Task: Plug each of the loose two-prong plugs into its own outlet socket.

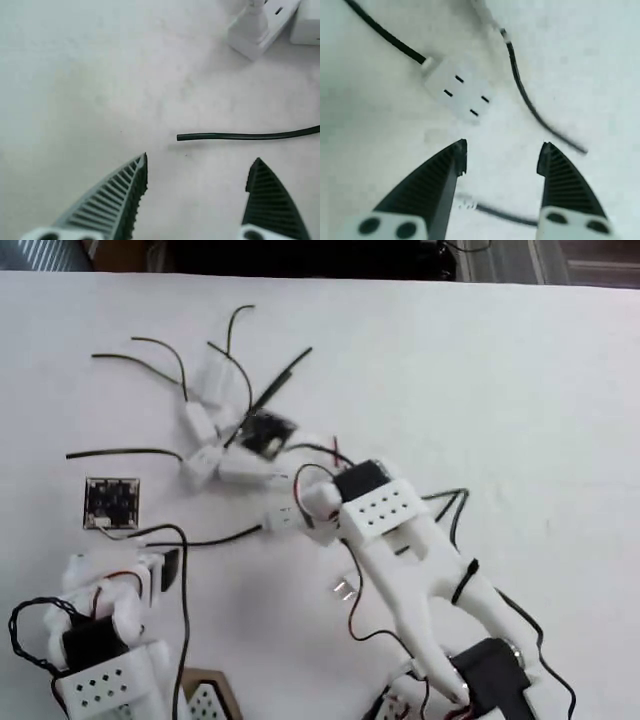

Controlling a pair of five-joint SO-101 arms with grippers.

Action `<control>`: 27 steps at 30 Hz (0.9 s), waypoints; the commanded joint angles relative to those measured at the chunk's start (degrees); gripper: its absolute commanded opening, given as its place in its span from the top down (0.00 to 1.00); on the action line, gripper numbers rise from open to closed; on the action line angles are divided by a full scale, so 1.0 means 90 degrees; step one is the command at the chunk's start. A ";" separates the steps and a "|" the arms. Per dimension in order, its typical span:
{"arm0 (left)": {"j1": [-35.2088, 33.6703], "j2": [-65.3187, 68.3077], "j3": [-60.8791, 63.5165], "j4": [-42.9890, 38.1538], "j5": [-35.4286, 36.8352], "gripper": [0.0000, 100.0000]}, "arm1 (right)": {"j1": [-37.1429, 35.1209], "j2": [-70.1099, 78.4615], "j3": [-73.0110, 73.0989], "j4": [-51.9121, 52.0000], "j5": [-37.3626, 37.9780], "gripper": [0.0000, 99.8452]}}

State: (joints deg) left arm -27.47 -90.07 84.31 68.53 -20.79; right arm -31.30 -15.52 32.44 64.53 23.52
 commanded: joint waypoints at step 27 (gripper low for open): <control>-0.0034 -0.0083 -0.0049 -0.0098 0.0000 0.69 | 0.0210 -0.0181 0.2481 -0.0816 -0.4747 0.79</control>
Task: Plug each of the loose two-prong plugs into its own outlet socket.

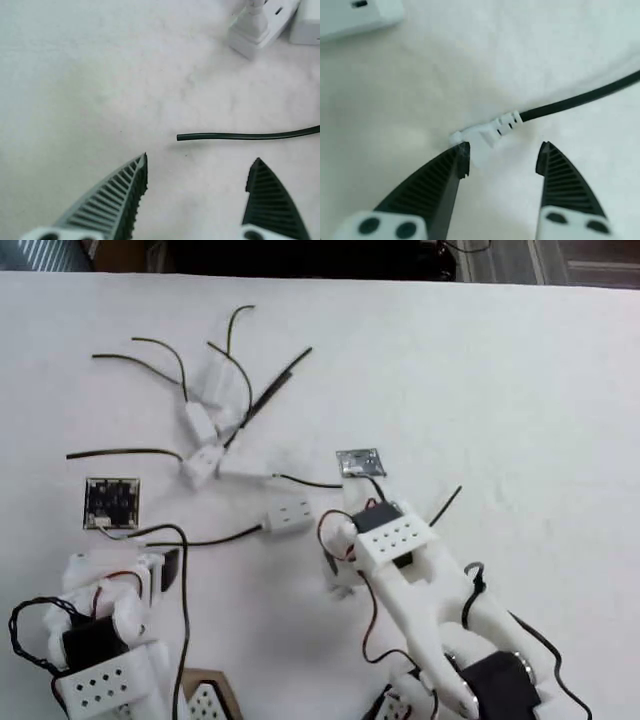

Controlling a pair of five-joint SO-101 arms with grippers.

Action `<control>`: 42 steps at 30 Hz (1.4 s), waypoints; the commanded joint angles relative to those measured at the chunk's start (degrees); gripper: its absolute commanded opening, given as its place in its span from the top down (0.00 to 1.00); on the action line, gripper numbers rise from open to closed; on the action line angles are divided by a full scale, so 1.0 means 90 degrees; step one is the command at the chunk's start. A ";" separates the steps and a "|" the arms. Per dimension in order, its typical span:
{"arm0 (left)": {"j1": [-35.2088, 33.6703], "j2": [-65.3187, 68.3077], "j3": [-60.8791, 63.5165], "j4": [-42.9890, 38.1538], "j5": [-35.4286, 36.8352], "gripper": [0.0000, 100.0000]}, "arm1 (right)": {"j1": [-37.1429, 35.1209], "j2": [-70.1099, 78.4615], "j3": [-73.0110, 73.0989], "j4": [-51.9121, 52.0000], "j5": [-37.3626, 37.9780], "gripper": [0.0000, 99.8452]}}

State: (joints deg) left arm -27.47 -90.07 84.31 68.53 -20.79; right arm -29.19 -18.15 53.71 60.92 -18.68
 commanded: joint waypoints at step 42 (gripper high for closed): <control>-0.0034 -0.0083 -0.0039 -0.0088 -0.0010 0.69 | 0.2691 0.2037 -0.3937 0.0376 0.4259 0.81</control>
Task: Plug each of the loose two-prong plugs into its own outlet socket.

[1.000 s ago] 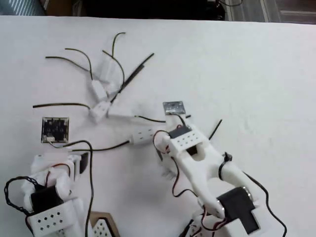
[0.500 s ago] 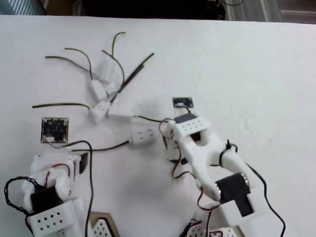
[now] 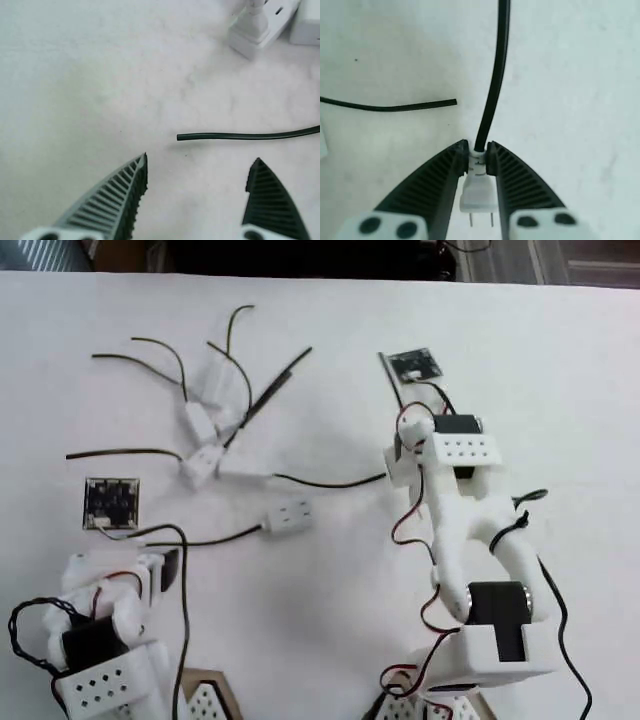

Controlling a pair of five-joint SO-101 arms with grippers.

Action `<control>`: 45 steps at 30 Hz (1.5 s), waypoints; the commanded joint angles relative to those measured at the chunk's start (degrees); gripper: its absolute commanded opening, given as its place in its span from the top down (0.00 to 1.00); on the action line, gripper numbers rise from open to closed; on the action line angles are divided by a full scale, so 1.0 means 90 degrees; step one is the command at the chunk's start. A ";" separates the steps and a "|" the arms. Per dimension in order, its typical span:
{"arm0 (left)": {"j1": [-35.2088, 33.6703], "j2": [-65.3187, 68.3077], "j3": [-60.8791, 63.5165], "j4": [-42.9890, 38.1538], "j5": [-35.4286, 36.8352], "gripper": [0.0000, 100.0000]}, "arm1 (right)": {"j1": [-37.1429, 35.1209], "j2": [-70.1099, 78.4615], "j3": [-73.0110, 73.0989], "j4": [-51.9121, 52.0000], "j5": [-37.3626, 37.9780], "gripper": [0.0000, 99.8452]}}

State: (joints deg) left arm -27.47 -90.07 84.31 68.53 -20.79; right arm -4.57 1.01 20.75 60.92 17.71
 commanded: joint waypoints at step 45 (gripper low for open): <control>-0.0034 -0.0083 -0.0039 -0.0088 -0.0010 0.69 | 0.0122 0.1626 -0.0645 0.0777 0.1817 0.84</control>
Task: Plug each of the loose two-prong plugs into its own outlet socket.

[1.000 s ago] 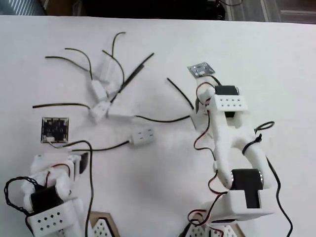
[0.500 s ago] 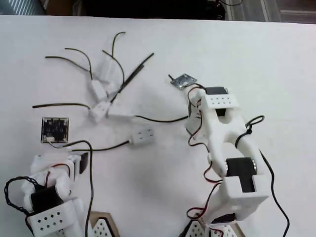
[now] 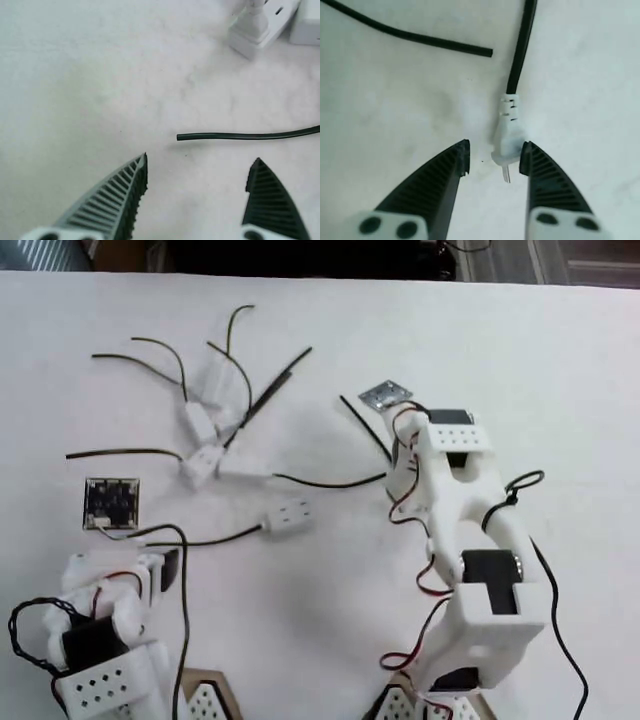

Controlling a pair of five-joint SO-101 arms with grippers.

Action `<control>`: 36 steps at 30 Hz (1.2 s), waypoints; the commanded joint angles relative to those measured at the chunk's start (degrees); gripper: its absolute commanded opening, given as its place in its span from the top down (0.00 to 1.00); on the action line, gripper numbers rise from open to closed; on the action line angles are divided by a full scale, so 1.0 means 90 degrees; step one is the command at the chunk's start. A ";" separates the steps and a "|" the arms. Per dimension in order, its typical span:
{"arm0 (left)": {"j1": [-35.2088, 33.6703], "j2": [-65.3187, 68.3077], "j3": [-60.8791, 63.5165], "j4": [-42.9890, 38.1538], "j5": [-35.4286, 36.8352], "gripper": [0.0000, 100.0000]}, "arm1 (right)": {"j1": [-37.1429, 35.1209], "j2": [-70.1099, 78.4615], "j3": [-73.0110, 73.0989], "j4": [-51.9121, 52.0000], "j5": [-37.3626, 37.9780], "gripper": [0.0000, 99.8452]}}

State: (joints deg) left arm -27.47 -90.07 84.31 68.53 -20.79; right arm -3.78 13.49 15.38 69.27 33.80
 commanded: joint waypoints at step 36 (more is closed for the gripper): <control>-0.0034 -0.0083 -0.0039 -0.0088 -0.0156 0.69 | -0.0347 -0.0161 -0.0410 0.1392 -0.0020 0.86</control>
State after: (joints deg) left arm -27.47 -90.07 84.31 68.53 -20.79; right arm -6.42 14.99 10.11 81.93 33.89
